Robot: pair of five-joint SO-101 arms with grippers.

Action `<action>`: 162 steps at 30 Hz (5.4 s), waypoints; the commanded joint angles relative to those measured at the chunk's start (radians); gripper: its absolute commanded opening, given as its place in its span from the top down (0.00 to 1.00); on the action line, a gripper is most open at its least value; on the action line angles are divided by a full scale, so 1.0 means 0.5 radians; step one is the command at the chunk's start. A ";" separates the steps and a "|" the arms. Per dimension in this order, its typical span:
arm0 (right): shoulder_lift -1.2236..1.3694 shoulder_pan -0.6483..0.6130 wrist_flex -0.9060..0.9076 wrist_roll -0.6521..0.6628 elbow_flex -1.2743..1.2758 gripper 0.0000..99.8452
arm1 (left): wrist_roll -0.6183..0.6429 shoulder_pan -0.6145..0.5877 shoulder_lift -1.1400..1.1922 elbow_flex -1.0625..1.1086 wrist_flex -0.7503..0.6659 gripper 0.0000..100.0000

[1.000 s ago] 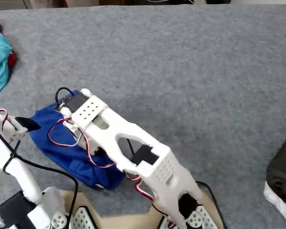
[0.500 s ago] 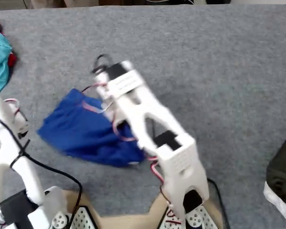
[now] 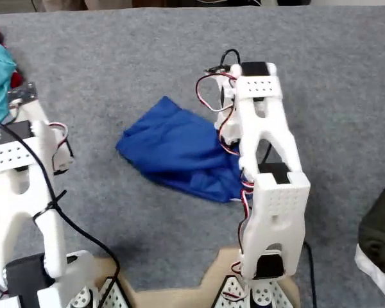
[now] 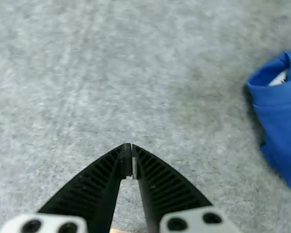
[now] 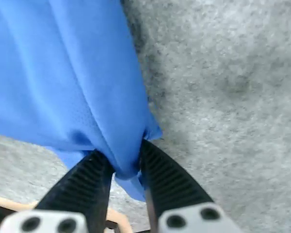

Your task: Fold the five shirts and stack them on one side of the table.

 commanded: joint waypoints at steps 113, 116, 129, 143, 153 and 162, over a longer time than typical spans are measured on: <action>-1.723 -0.130 0.040 -0.491 -0.084 1.00 | 0.006 0.199 -0.026 -0.267 0.295 0.98; -1.870 -0.143 0.040 -0.491 -0.103 1.00 | 0.009 0.282 -0.011 -0.423 0.295 0.98; -2.619 -0.232 -0.147 -0.491 -0.091 0.99 | 0.009 0.632 -0.008 -0.571 0.190 0.98; -2.834 0.087 -0.236 -0.203 1.263 0.99 | 0.006 0.872 -0.005 -0.347 0.190 0.98; -2.834 0.652 -0.718 0.184 1.984 0.99 | 0.009 1.286 0.051 -0.169 -0.270 0.98; -2.834 1.309 -1.114 0.580 2.312 0.99 | 0.135 1.307 0.781 -0.408 -0.417 0.98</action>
